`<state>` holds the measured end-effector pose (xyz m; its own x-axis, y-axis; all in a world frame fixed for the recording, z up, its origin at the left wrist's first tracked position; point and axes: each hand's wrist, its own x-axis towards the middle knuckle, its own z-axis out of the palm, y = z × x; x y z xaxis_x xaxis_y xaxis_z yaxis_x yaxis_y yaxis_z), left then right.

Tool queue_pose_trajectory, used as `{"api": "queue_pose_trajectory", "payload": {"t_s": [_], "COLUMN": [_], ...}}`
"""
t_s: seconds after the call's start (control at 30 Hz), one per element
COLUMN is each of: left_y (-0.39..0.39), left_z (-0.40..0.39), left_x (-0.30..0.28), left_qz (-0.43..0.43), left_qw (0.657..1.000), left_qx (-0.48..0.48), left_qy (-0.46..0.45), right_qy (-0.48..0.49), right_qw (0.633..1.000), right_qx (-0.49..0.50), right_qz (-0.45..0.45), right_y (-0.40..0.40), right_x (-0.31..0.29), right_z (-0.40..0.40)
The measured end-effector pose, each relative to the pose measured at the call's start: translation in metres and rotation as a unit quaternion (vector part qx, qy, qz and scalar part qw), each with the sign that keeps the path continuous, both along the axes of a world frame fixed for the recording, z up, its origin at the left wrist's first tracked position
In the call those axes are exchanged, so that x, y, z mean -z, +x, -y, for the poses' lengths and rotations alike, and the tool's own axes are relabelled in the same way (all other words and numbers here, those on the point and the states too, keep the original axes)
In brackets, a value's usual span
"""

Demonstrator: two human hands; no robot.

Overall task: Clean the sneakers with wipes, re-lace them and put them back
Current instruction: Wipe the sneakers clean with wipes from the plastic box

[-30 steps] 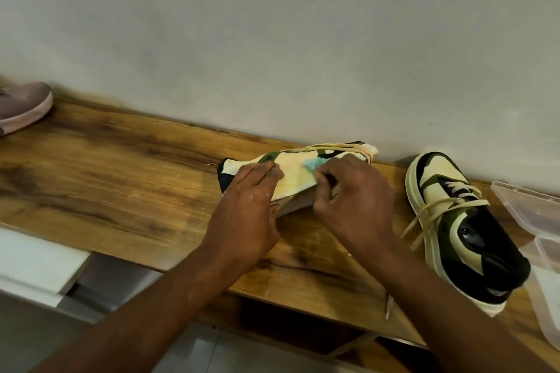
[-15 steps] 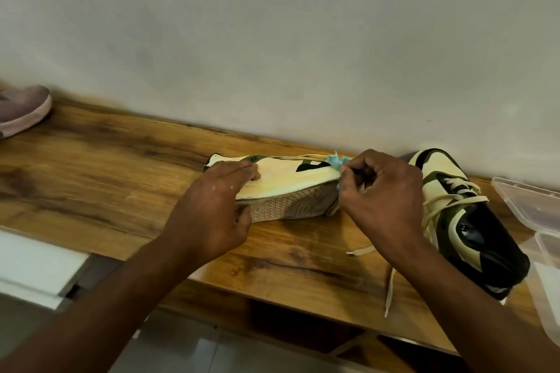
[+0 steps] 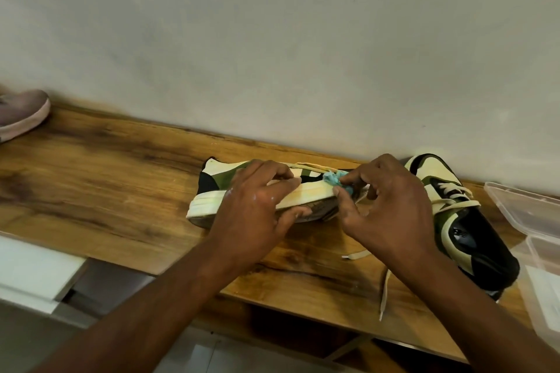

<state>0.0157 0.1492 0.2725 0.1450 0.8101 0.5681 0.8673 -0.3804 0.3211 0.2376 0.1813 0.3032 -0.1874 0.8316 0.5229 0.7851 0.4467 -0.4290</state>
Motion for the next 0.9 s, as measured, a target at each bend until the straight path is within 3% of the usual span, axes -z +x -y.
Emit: {"api": "queue_pose_trajectory", "payload": {"t_s": [0.33,0.6,0.7,0.9], "left_y": [-0.002,-0.012,-0.021,-0.030], "left_z": [-0.002,0.004,0.006,0.015], "left_x": [-0.013,-0.016,-0.017,-0.019], "left_qz": [-0.084,-0.135,-0.140,-0.171], "left_qw": [0.996,0.991,0.990,0.984], "left_qx": [0.007,0.014,0.008,0.038], "left_qy": [0.003,0.011,0.013,0.019], "right_qy": [-0.005,-0.070,-0.020,0.179], "right_qw": [0.999,0.994,0.997,0.980], "right_qx": [-0.018,-0.016,-0.024,-0.046], "right_qz": [-0.036,-0.081,-0.075,0.078], "right_y": [-0.010,-0.017,-0.014,-0.010], "right_x": [-0.004,-0.014,-0.018,-0.016], "right_z": [0.007,0.007,0.002,-0.013]}}
